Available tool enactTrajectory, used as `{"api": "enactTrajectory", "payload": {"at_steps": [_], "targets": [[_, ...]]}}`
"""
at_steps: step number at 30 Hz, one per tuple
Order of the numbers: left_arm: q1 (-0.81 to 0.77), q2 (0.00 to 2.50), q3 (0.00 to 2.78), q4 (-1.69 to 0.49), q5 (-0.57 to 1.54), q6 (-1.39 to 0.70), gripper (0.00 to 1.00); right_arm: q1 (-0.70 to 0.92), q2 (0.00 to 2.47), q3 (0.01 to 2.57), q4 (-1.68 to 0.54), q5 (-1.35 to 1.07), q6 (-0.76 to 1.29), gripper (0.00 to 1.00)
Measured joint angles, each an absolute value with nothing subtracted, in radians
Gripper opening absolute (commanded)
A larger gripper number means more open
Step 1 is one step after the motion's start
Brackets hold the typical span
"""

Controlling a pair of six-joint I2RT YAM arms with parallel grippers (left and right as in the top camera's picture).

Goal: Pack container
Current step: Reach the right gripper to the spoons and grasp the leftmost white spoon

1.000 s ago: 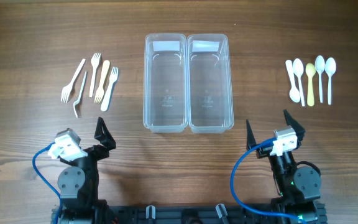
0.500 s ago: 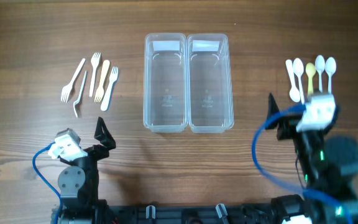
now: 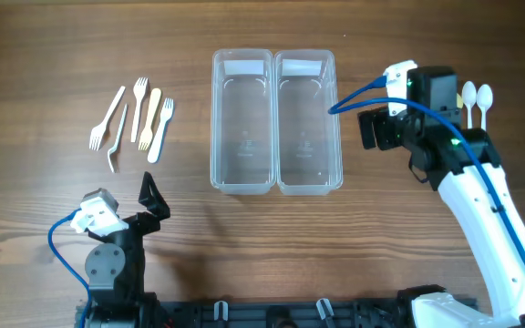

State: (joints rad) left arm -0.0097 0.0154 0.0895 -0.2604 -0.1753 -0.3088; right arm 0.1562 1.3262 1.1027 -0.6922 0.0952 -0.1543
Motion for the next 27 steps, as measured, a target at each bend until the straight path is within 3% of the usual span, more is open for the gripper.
{"api": "enactTrajectory", "payload": {"at_steps": [3,7,11,16,18,23,24,27], "targets": [[-0.010,0.015,0.090,-0.260,-0.175,-0.308,1.00,0.147,1.326,1.103,-0.704,0.141,-0.138,1.00],[-0.010,0.015,0.089,-0.261,-0.175,-0.309,1.00,-0.005,1.333,1.105,-0.676,0.224,-0.114,0.94],[-0.010,0.015,0.089,-0.260,-0.176,-0.309,1.00,-0.177,1.402,1.116,-0.654,0.182,-0.114,0.90],[-0.010,0.015,0.089,-0.260,-0.175,-0.309,1.00,-0.237,1.497,1.116,-0.584,0.103,-0.137,0.89],[-0.010,0.015,0.089,-0.260,-0.175,-0.309,1.00,-0.238,1.522,1.116,-0.563,0.084,-0.157,0.79],[-0.010,0.015,0.089,-0.260,-0.175,-0.309,1.00,-0.238,1.616,1.116,-0.513,0.049,-0.191,0.69],[-0.010,0.015,0.089,-0.260,-0.175,-0.309,1.00,-0.238,1.634,1.116,-0.503,0.046,-0.191,0.57],[-0.010,0.015,0.089,-0.260,-0.176,-0.309,1.00,-0.238,1.713,1.117,-0.459,0.043,-0.202,0.57]]}}
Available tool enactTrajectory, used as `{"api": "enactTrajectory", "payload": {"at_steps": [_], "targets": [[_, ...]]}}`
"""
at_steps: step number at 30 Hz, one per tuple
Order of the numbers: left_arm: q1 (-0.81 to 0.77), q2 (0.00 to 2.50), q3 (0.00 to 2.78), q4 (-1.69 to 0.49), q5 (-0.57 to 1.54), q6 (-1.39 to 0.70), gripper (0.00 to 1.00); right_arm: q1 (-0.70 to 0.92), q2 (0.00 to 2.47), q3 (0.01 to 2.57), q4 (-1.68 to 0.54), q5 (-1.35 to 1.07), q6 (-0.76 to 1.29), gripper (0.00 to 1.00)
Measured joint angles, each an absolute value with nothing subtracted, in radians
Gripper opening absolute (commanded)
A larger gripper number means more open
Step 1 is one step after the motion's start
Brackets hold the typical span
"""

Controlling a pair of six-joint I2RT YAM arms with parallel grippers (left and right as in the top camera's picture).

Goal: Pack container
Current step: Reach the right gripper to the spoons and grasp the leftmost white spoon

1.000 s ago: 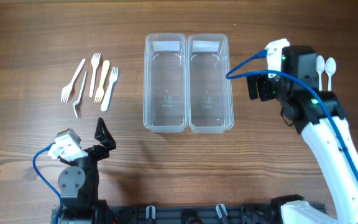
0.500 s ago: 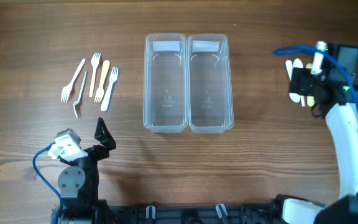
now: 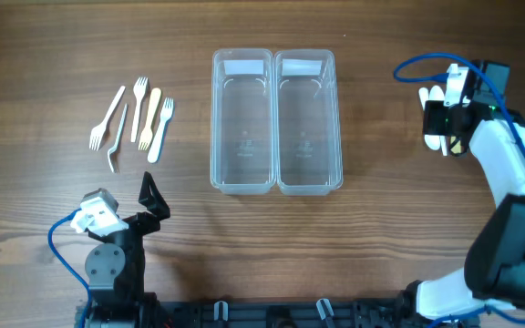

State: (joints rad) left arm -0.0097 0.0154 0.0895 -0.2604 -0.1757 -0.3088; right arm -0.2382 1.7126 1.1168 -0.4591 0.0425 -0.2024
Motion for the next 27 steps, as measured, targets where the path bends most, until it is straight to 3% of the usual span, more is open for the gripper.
{"api": "enactTrajectory", "payload": {"at_steps": [11,27], "targets": [[-0.010,0.015,0.089,-0.260,-0.175,-0.309,1.00,-0.238,1.856,1.117,-0.403,0.041,-0.208,0.51],[-0.010,0.015,0.089,-0.260,-0.175,-0.308,1.00,-0.239,1.948,1.127,-0.288,0.001,-0.207,0.51]]}}
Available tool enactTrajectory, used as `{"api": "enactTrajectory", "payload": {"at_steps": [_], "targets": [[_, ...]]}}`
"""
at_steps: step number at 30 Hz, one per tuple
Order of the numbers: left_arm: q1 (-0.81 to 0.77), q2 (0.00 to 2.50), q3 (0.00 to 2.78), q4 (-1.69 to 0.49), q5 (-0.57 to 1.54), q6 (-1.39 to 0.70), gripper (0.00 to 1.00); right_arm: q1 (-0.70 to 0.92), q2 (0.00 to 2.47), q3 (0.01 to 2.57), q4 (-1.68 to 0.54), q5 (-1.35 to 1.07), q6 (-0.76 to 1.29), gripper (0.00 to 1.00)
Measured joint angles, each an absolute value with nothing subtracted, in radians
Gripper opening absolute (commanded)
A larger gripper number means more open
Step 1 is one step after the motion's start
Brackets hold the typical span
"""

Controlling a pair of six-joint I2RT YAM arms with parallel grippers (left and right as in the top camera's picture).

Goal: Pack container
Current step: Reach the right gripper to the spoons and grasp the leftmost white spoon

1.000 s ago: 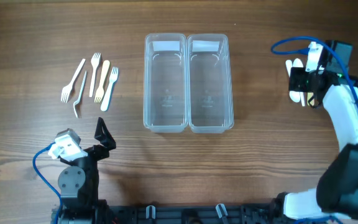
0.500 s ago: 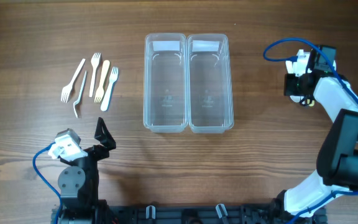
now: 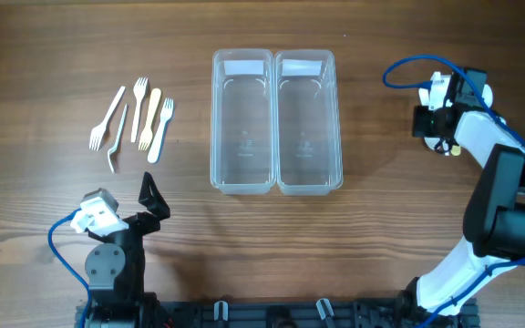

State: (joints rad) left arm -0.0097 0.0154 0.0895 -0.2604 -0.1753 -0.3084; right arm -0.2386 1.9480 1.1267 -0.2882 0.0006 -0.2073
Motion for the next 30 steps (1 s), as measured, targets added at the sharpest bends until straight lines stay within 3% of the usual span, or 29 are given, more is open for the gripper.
{"api": "enactTrajectory", "payload": {"at_steps": [2,3,5,12,23,30], "targets": [[-0.010,0.015,0.089,-0.260,-0.175,-0.309,1.00,-0.238,1.958,1.133,-0.278,-0.009,-0.207,0.46],[-0.010,0.015,0.089,-0.260,-0.175,-0.308,1.00,-0.239,1.963,1.138,-0.272,-0.017,-0.207,0.33],[-0.010,0.015,0.089,-0.260,-0.175,-0.309,1.00,-0.238,1.969,1.142,-0.268,-0.027,-0.204,0.23],[-0.010,0.015,0.089,-0.260,-0.175,-0.309,1.00,-0.237,1.971,1.143,-0.268,-0.043,-0.201,0.05],[-0.010,0.015,0.089,-0.261,-0.175,-0.309,1.00,-0.235,1.936,1.168,-0.369,-0.041,-0.176,0.04],[-0.010,0.015,0.089,-0.260,-0.175,-0.308,1.00,-0.179,1.642,1.168,-0.445,-0.065,-0.150,0.04]]}}
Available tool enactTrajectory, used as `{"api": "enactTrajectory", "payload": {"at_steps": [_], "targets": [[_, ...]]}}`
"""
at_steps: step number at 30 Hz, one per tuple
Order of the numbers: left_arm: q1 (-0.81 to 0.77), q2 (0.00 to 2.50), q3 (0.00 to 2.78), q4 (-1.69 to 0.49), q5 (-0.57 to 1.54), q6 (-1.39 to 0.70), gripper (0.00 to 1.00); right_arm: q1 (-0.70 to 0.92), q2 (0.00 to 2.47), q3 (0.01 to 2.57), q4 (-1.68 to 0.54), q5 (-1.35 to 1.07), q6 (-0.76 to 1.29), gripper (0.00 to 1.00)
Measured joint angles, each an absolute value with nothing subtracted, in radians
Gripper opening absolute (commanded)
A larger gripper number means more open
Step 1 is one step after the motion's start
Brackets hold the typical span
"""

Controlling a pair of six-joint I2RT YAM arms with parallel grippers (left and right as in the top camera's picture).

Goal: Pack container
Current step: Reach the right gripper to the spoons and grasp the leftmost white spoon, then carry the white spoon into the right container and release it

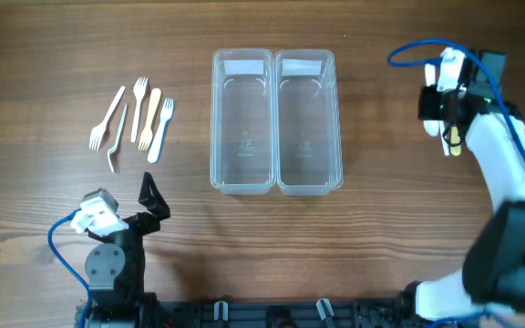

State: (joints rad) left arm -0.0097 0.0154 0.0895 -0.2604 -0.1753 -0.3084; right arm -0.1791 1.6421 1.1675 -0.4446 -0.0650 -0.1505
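Observation:
Two clear rectangular containers stand side by side mid-table, the left container [241, 123] and the right container [307, 123], both with nothing in them. Several white and beige forks [139, 123] lie to their left. My right gripper [447, 128] hangs over the spot at the far right where spoons lie. Only a pale spoon end [454, 143] shows under it, and the arm hides the fingers. My left gripper [153, 196] rests at the front left, pointing up the table with nothing in it.
A blue cable loops over the right wrist [417, 50]. Bare wooden table [399, 210] lies between the containers and the right arm, and in front of the containers. The left arm base [108, 264] sits at the front edge.
My right wrist has shifted slightly to the right and up the table, still over the spoons, and the arm behind it has changed its pose. The left arm, forks and containers are unmoved.
My right gripper was first just beside the right container, with two white spoons lying in plain view at the far right. Then it stood over the spoons, covering them. It has stayed there with small shifts through to now. The left arm never moved.

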Motion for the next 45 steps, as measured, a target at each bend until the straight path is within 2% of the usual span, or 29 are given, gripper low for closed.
{"api": "enactTrajectory", "payload": {"at_steps": [6,15,24,25,26,28,29,32,37,41,45], "targets": [[-0.010,0.015,0.089,-0.260,-0.175,-0.309,1.00,-0.032,1.478,1.168,-0.487,-0.182,-0.077,0.04],[-0.010,0.015,0.089,-0.260,-0.175,-0.308,1.00,0.210,1.475,1.168,-0.463,-0.300,0.098,0.04],[-0.010,0.015,0.089,-0.260,-0.175,-0.309,1.00,0.344,1.565,1.168,-0.451,-0.261,0.178,0.04],[-0.010,0.015,0.089,-0.260,-0.175,-0.309,1.00,0.349,1.593,1.168,-0.443,-0.255,0.184,0.07],[-0.010,0.015,0.089,-0.260,-0.175,-0.309,1.00,0.349,1.619,1.168,-0.436,-0.249,0.187,0.26],[-0.010,0.015,0.089,-0.260,-0.175,-0.309,1.00,0.349,1.661,1.168,-0.423,-0.238,0.194,0.49],[-0.010,0.015,0.089,-0.260,-0.175,-0.309,1.00,0.349,1.671,1.168,-0.412,-0.237,0.196,0.56],[-0.010,0.015,0.089,-0.260,-0.175,-0.308,1.00,0.349,1.677,1.168,-0.380,-0.239,0.203,0.62],[-0.010,0.015,0.089,-0.260,-0.175,-0.309,1.00,0.346,1.617,1.195,-0.434,-0.226,0.180,0.58],[-0.010,0.015,0.089,-0.260,-0.175,-0.308,1.00,0.283,1.443,1.275,-0.570,-0.033,0.105,0.60],[-0.010,0.015,0.089,-0.260,-0.175,-0.309,1.00,0.137,1.341,1.304,-0.644,0.199,-0.029,0.62]]}}
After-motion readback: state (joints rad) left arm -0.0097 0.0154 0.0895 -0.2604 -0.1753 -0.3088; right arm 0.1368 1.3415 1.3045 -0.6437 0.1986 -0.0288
